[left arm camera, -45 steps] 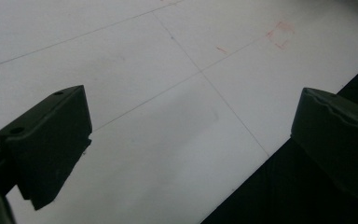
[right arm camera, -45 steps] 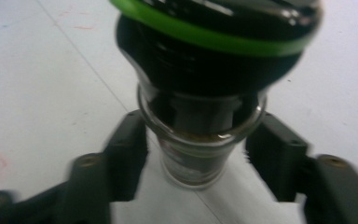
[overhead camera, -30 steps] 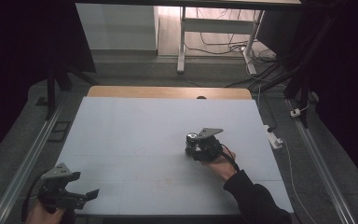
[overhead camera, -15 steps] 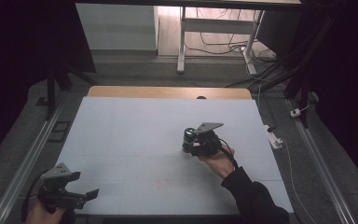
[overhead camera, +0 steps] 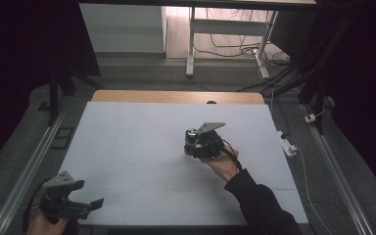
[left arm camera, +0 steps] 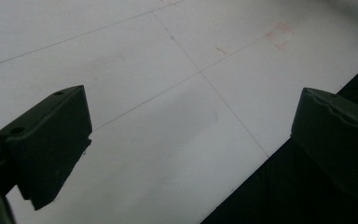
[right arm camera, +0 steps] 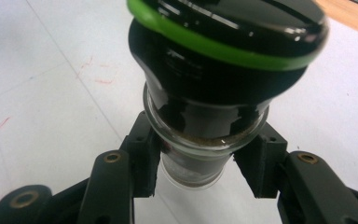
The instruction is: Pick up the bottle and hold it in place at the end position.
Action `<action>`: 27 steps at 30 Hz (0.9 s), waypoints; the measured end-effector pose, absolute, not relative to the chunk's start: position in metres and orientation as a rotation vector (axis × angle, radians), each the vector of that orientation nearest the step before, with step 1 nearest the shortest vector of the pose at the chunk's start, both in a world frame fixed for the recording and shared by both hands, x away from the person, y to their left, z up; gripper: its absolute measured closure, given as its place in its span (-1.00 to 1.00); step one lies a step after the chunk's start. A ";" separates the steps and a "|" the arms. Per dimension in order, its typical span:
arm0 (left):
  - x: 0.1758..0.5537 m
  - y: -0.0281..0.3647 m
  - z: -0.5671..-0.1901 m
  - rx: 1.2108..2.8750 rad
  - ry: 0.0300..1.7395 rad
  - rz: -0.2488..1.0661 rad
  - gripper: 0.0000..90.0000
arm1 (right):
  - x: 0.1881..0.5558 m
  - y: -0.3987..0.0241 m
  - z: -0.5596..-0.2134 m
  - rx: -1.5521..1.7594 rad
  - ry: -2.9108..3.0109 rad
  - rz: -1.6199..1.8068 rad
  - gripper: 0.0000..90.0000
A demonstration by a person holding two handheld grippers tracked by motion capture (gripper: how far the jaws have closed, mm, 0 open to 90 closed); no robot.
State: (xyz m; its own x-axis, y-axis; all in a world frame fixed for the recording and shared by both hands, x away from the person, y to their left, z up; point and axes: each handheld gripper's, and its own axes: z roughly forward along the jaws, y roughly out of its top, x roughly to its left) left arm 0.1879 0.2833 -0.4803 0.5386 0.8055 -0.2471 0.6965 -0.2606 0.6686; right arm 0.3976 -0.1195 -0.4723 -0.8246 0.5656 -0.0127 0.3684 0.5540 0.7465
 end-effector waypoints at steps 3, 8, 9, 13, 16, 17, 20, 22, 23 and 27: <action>0.188 0.283 -0.480 2.019 1.212 0.184 -1.00 | 0.401 -0.111 -0.473 0.772 2.545 1.128 0.17; 0.188 0.283 -0.480 2.020 1.211 0.184 -1.00 | 0.408 -0.100 -0.475 0.755 2.548 1.121 0.17; 0.188 0.283 -0.480 2.020 1.211 0.184 -1.00 | 0.409 -0.098 -0.475 0.758 2.548 1.122 0.17; 0.188 0.283 -0.480 2.020 1.211 0.183 -1.00 | 0.415 -0.092 -0.478 0.753 2.550 1.119 0.17; 0.188 0.283 -0.480 2.022 1.210 0.183 -1.00 | 0.418 -0.087 -0.482 0.742 2.555 1.105 0.17; 0.188 0.283 -0.480 2.022 1.211 0.183 -1.00 | 0.419 -0.085 -0.484 0.742 2.559 1.102 0.17; 0.188 0.283 -0.480 2.023 1.209 0.184 -1.00 | 0.421 -0.081 -0.490 0.737 2.568 1.089 0.17; 0.188 0.283 -0.480 2.024 1.208 0.184 -1.00 | 0.422 -0.080 -0.493 0.721 2.573 1.073 0.17; 0.188 0.283 -0.480 2.024 1.208 0.183 -1.00 | 0.422 -0.080 -0.495 0.721 2.571 1.074 0.17; 0.188 0.283 -0.480 2.026 1.207 0.184 -1.00 | 0.423 -0.079 -0.500 0.719 2.569 1.072 0.17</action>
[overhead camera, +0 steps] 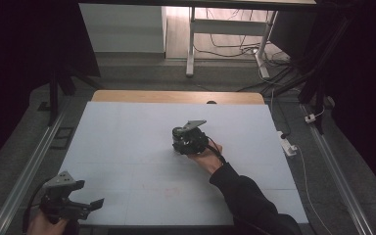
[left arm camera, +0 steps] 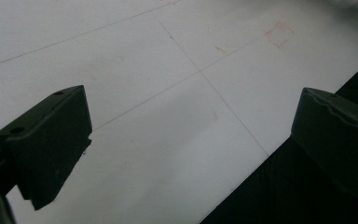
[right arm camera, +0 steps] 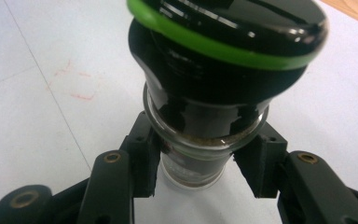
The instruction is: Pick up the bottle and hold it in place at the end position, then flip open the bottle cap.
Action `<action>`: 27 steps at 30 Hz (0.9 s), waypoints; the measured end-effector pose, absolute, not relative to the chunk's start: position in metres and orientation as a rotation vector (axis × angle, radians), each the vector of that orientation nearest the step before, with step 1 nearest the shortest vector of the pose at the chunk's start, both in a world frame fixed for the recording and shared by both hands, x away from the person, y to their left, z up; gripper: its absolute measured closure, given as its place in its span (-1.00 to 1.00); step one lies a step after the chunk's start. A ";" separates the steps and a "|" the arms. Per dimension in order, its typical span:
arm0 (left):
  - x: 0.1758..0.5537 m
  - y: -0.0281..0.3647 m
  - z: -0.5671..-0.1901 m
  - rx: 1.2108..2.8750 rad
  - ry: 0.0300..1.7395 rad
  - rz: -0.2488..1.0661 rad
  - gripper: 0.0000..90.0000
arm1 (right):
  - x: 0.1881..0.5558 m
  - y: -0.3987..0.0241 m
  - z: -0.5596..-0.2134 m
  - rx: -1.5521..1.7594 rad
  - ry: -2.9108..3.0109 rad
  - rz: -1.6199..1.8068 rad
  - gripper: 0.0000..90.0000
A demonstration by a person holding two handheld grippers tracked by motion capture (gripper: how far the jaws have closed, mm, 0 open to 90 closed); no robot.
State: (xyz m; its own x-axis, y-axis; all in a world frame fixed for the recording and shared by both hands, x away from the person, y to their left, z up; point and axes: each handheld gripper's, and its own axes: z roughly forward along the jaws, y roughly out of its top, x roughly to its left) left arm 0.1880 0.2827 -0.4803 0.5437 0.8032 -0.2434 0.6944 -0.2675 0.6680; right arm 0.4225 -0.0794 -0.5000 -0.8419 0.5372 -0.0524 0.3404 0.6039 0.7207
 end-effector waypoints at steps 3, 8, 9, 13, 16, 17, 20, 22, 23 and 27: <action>0.188 0.283 -0.480 2.027 1.206 0.184 -1.00 | 0.423 -0.080 -0.503 0.718 2.571 1.069 0.17; 0.188 0.282 -0.480 2.028 1.207 0.185 -1.00 | 0.422 -0.081 -0.505 0.719 2.563 1.086 0.17; 0.188 0.282 -0.480 2.029 1.207 0.185 -1.00 | 0.422 -0.082 -0.506 0.718 2.563 1.087 0.17; 0.188 0.282 -0.480 2.029 1.207 0.184 -1.00 | 0.421 -0.082 -0.506 0.705 2.558 1.085 0.17; 0.188 0.282 -0.480 2.029 1.207 0.184 -1.00 | 0.422 -0.082 -0.506 0.713 2.559 1.095 0.17; 0.188 0.282 -0.480 2.029 1.207 0.183 -1.00 | 0.422 -0.082 -0.506 0.712 2.559 1.094 0.17; 0.188 0.282 -0.480 2.029 1.208 0.181 -1.00 | 0.422 -0.082 -0.506 0.714 2.564 1.092 0.17; 0.188 0.283 -0.480 2.026 1.209 0.182 -1.00 | 0.422 -0.082 -0.506 0.714 2.565 1.092 0.17; 0.188 0.283 -0.480 2.023 1.212 0.181 -1.00 | 0.422 -0.082 -0.506 0.714 2.566 1.090 0.17; 0.188 0.284 -0.480 2.011 1.211 0.177 -1.00 | 0.423 -0.082 -0.506 0.719 2.569 1.086 0.17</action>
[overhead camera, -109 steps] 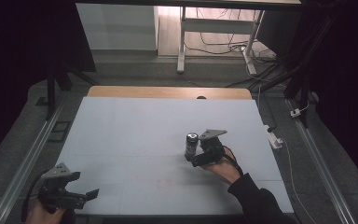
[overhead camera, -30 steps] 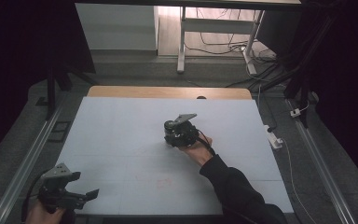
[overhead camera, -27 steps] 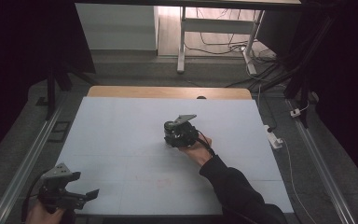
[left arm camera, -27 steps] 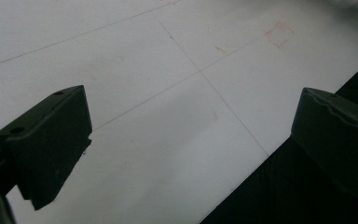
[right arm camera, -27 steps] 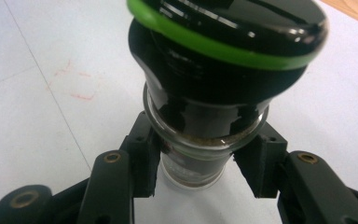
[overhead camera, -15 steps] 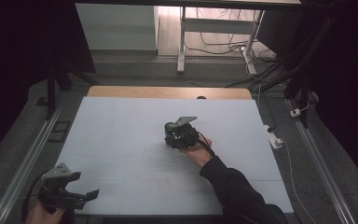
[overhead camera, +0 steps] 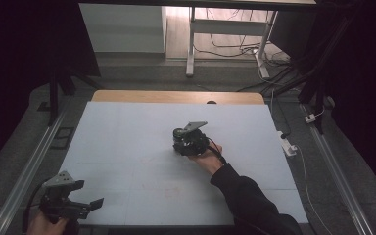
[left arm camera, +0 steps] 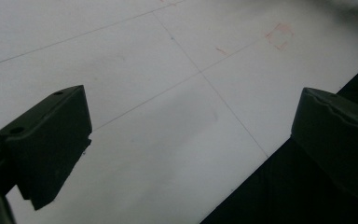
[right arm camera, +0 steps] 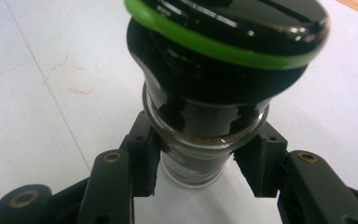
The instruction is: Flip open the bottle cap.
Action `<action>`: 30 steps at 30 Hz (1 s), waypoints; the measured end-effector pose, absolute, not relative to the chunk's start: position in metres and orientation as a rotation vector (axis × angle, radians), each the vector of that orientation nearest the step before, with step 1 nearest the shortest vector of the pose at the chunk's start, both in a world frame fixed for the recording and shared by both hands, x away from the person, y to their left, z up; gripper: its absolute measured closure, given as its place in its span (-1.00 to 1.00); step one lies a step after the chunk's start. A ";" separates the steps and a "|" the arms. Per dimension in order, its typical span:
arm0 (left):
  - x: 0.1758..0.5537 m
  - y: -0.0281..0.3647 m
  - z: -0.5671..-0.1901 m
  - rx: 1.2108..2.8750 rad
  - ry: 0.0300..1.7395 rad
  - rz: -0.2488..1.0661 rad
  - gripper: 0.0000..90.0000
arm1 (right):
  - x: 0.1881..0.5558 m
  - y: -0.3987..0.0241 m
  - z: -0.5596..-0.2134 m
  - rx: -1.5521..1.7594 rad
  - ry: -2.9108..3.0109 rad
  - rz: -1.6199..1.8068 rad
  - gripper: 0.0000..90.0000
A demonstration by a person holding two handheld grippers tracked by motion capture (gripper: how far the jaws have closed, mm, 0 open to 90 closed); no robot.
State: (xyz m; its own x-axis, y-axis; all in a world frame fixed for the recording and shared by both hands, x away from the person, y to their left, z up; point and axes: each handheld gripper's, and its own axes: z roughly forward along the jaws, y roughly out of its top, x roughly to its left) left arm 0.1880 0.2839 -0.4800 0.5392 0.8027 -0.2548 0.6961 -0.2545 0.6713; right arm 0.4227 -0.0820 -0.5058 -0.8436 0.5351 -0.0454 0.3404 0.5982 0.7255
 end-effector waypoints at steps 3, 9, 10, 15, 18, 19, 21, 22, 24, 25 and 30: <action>0.187 0.282 -0.479 2.010 1.192 0.181 -1.00 | 0.423 -0.082 -0.506 0.721 2.572 1.081 0.17; 0.189 0.279 -0.477 2.016 1.187 0.219 -1.00 | 0.423 -0.082 -0.506 0.724 2.570 1.084 0.17; 0.189 0.278 -0.477 2.019 1.189 0.231 -1.00 | 0.423 -0.082 -0.506 0.724 2.570 1.084 0.17; 0.191 0.276 -0.475 2.028 1.183 0.260 -1.00 | 0.423 -0.082 -0.506 0.723 2.571 1.085 0.17; 0.193 0.275 -0.474 2.021 1.175 0.261 -1.00 | 0.423 -0.082 -0.506 0.721 2.572 1.085 0.17; 0.193 0.275 -0.474 2.014 1.172 0.259 -1.00 | 0.423 -0.082 -0.506 0.721 2.573 1.085 0.17; 0.195 0.274 -0.473 2.006 1.170 0.268 -1.00 | 0.423 -0.082 -0.506 0.719 2.574 1.086 0.17; 0.196 0.274 -0.473 2.007 1.167 0.272 -1.00 | 0.423 -0.083 -0.506 0.718 2.575 1.086 0.17; 0.199 0.272 -0.472 2.009 1.155 0.266 -1.00 | 0.423 -0.083 -0.506 0.716 2.577 1.086 0.17; 0.200 0.271 -0.472 2.012 1.150 0.260 -1.00 | 0.424 -0.083 -0.506 0.715 2.577 1.086 0.17; 0.211 0.264 -0.474 2.034 1.077 0.241 -1.00 | 0.424 -0.083 -0.506 0.713 2.582 1.089 0.17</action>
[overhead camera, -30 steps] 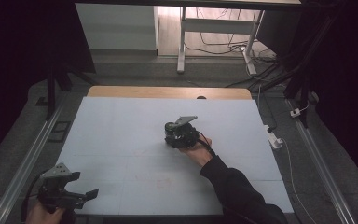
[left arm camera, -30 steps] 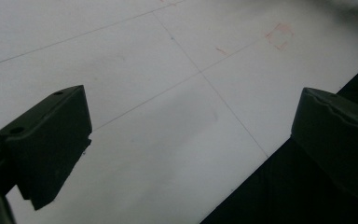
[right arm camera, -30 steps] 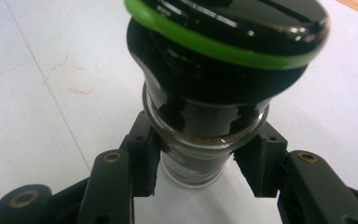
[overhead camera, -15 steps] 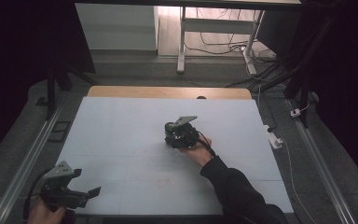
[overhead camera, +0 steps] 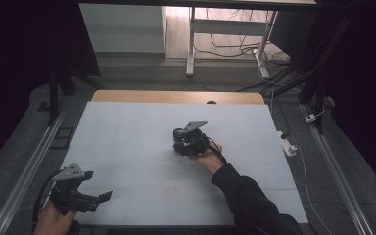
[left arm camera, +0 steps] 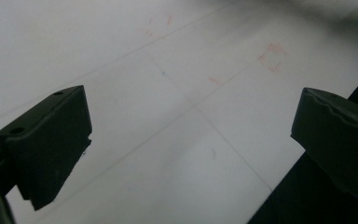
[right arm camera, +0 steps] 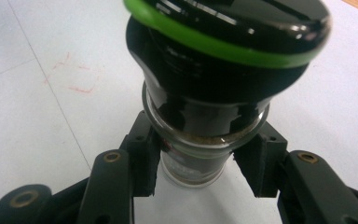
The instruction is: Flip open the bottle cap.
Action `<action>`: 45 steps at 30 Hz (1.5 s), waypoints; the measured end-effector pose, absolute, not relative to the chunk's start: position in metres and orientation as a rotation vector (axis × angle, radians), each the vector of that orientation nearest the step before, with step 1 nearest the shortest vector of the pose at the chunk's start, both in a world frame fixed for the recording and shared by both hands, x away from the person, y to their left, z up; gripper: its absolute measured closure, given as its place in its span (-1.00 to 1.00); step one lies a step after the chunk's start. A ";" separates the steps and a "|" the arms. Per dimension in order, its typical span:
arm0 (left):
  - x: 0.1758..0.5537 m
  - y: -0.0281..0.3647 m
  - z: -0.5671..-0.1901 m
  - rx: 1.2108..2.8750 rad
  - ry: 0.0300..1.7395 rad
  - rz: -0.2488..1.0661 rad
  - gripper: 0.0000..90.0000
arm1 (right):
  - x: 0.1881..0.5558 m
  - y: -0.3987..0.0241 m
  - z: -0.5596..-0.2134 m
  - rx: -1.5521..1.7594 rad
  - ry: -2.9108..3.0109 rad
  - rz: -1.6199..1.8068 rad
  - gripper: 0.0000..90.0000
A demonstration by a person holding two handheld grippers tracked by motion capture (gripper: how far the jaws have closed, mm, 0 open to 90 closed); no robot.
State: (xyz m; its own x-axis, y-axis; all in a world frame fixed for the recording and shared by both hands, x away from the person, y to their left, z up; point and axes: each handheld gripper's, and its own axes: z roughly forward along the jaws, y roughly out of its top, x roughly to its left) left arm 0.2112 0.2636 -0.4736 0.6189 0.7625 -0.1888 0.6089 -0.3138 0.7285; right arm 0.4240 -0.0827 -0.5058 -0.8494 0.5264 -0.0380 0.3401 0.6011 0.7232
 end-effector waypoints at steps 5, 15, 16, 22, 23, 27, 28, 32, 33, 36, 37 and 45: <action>0.223 0.256 -0.474 2.050 1.037 0.215 -1.00 | 0.424 -0.083 -0.506 0.708 2.586 1.089 0.17; 0.250 0.237 -0.473 2.034 0.981 0.223 -1.00 | 0.424 -0.083 -0.506 0.704 2.587 1.088 0.17; 0.253 0.234 -0.472 2.036 0.976 0.226 -1.00 | 0.424 -0.083 -0.506 0.704 2.587 1.088 0.17; 0.271 0.220 -0.471 2.059 0.947 0.245 -1.00 | 0.424 -0.083 -0.506 0.702 2.587 1.088 0.17; 0.274 0.218 -0.471 2.060 0.944 0.242 -1.00 | 0.424 -0.083 -0.506 0.702 2.587 1.088 0.17; 0.286 0.209 -0.471 2.063 0.941 0.217 -1.00 | 0.424 -0.083 -0.506 0.701 2.587 1.088 0.17; 0.289 0.207 -0.471 2.073 0.932 0.216 -1.00 | 0.424 -0.083 -0.506 0.701 2.587 1.087 0.17; 0.300 0.197 -0.471 2.092 0.920 0.219 -1.00 | 0.424 -0.083 -0.506 0.701 2.588 1.087 0.17; 0.303 0.195 -0.471 2.099 0.914 0.223 -1.00 | 0.424 -0.083 -0.506 0.700 2.588 1.087 0.17; 0.311 0.187 -0.471 2.110 0.909 0.231 -1.00 | 0.424 -0.083 -0.506 0.700 2.588 1.087 0.17; 0.314 0.184 -0.470 2.112 0.907 0.232 -1.00 | 0.424 -0.083 -0.506 0.698 2.588 1.086 0.17; 0.336 0.167 -0.468 2.123 0.872 0.253 -1.00 | 0.424 -0.083 -0.506 0.697 2.589 1.086 0.17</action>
State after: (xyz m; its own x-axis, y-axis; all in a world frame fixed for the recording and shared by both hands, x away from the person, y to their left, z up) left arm 0.3357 0.1672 -0.4682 0.7413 0.6619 -0.1112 0.5000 -0.4340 0.7494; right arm 0.4245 -0.0832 -0.5060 -0.8550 0.5169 -0.0423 0.3319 0.6081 0.7212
